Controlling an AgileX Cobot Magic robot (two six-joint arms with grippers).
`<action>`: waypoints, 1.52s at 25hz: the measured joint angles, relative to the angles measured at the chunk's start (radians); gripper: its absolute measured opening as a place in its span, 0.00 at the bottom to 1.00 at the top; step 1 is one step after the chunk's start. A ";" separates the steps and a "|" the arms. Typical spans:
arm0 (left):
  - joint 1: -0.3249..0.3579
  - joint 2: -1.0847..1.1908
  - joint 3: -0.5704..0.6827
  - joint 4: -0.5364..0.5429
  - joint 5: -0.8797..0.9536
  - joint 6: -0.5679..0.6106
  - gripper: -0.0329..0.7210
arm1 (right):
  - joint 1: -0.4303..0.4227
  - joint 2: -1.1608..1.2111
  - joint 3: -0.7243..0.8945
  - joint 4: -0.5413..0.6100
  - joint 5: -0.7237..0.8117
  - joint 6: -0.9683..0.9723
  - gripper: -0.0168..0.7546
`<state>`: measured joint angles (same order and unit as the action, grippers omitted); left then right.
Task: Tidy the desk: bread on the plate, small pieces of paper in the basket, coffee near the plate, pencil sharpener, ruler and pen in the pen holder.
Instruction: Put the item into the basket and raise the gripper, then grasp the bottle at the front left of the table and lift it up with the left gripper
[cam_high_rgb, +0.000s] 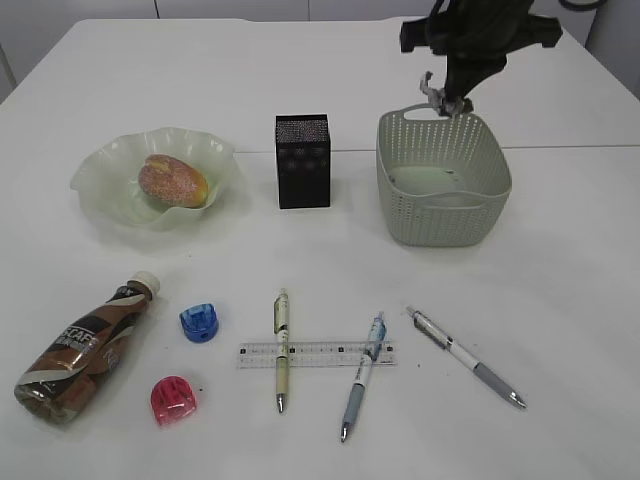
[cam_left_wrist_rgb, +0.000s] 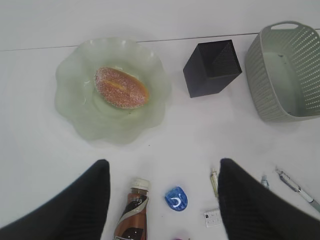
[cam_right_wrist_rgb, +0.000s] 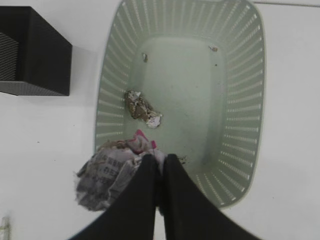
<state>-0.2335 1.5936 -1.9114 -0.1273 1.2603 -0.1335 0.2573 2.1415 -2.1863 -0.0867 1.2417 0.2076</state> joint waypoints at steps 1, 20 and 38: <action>0.000 0.000 0.000 0.000 0.000 0.000 0.70 | -0.006 0.024 -0.009 -0.002 0.000 0.000 0.02; 0.000 0.000 0.000 -0.004 0.000 0.000 0.69 | -0.034 0.155 -0.025 -0.004 -0.132 0.000 0.73; 0.000 -0.140 0.250 0.029 0.000 0.024 0.69 | -0.034 0.002 0.009 0.072 0.000 -0.089 0.74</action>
<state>-0.2335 1.4533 -1.6613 -0.0986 1.2603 -0.1094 0.2229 2.1431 -2.1772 -0.0142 1.2414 0.1190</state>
